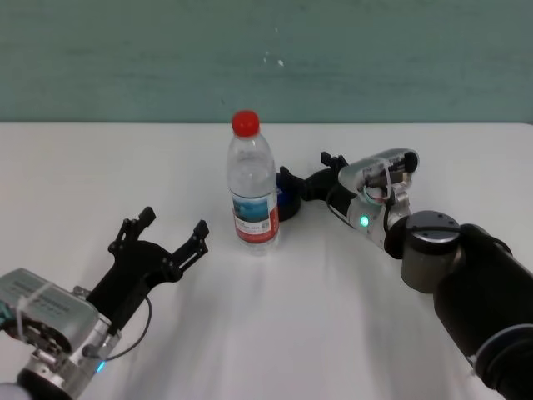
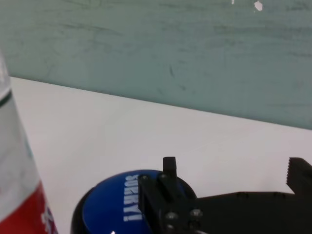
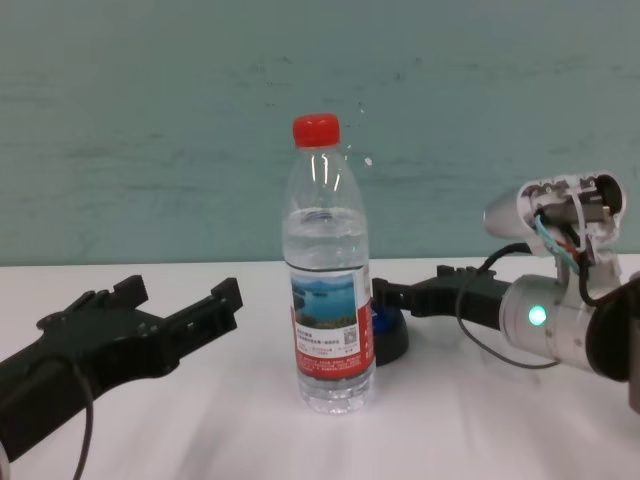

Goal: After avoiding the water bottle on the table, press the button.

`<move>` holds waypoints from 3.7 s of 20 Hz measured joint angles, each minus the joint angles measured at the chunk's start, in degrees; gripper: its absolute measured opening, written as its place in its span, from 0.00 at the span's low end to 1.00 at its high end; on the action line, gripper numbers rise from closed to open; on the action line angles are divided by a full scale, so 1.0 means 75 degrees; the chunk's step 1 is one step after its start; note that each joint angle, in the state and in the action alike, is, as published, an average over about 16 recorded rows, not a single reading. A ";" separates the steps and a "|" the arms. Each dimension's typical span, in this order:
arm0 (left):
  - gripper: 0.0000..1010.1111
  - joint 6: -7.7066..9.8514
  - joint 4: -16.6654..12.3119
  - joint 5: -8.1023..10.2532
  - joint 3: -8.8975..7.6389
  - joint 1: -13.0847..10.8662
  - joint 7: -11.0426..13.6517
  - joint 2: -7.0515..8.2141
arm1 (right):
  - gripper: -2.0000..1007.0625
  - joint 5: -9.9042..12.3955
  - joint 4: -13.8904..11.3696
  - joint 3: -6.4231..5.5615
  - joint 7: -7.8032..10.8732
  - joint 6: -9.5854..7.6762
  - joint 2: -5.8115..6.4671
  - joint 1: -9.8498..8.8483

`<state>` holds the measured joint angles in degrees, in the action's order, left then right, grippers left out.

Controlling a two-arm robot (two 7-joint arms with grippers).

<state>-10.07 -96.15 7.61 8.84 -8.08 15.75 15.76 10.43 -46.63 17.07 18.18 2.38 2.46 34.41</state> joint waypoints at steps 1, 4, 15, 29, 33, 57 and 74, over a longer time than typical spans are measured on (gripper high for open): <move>1.00 0.0000 0.0000 0.0000 0.0000 0.0000 0.0000 0.0000 | 1.00 0.0005 0.0058 -0.0001 0.0013 0.0001 -0.0009 0.0025; 1.00 0.0000 0.0000 0.0000 0.0000 0.0000 0.0000 0.0000 | 1.00 0.0024 0.0175 -0.0009 0.0043 -0.0007 -0.0025 0.0071; 1.00 0.0000 0.0000 0.0000 0.0000 0.0000 0.0000 0.0000 | 1.00 0.0126 -0.0458 -0.0079 0.0003 -0.0199 0.0090 -0.0281; 1.00 0.0000 0.0000 0.0000 0.0000 0.0000 0.0000 0.0000 | 1.00 0.0305 -0.2984 -0.0352 -0.0489 -0.0474 0.0584 -0.1689; 1.00 0.0000 0.0000 0.0000 0.0000 0.0000 0.0000 0.0000 | 1.00 0.0290 -0.3739 -0.0449 -0.0694 -0.0465 0.0683 -0.2190; 1.00 0.0000 0.0000 0.0000 0.0000 0.0000 0.0000 0.0000 | 1.00 -0.0522 -0.5881 -0.0682 -0.1579 0.0255 0.0294 -0.4535; 1.00 0.0000 0.0000 0.0000 0.0000 0.0000 0.0000 0.0000 | 1.00 -0.0655 -0.5896 -0.0763 -0.1694 0.0306 0.0160 -0.4779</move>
<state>-10.08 -96.15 7.61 8.84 -8.08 15.75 15.76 5.52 -90.85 11.35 5.47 4.68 3.66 -1.43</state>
